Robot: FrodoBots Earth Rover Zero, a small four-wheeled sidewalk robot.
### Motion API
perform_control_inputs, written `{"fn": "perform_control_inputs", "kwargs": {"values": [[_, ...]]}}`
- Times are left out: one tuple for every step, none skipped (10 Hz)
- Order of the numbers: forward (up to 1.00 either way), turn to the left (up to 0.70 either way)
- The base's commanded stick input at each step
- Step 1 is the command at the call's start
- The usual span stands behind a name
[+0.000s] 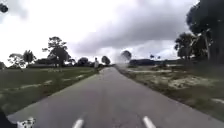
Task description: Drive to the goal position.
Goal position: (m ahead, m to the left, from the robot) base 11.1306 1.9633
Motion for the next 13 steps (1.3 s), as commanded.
{"fn": "perform_control_inputs", "kwargs": {"values": [[0.7,0.0],[0.7,0.0],[0.7,0.0],[0.7,0.0],[0.7,0.0],[0.7,0.0],[0.7,0.0],[0.7,0.0],[0.7,0.0],[0.7,0.0],[0.7,0.0],[0.7,0.0],[0.7,0.0]]}}
